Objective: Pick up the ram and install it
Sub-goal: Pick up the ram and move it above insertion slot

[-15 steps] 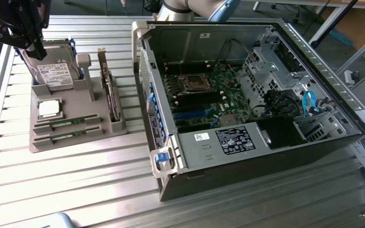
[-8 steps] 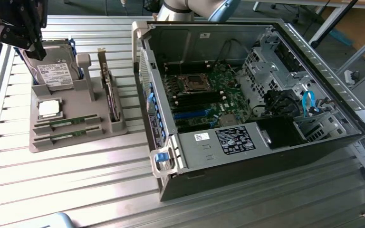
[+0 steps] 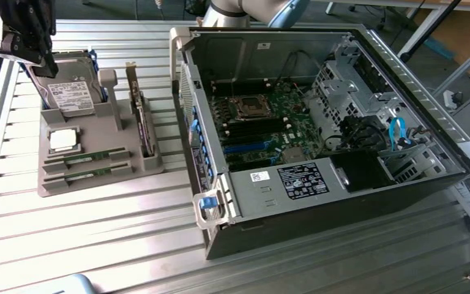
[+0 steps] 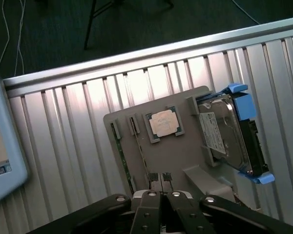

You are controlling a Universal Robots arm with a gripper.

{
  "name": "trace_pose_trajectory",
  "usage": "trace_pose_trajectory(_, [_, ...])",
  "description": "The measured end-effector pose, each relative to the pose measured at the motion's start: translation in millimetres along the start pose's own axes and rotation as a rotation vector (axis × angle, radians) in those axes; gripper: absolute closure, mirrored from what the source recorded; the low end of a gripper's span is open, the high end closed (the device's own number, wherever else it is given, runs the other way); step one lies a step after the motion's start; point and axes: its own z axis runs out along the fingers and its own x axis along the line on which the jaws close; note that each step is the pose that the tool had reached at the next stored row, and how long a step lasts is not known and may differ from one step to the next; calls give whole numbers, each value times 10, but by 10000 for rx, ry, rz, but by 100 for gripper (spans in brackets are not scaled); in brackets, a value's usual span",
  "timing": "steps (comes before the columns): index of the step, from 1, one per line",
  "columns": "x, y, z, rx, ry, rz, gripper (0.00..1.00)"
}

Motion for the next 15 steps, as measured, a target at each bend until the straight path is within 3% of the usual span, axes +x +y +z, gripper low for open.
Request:
trace_pose_trajectory(10, [0,0,0,-28,52,-1174,90])
trace_pose_trajectory(15, [0,0,0,-29,54,-1227,90])
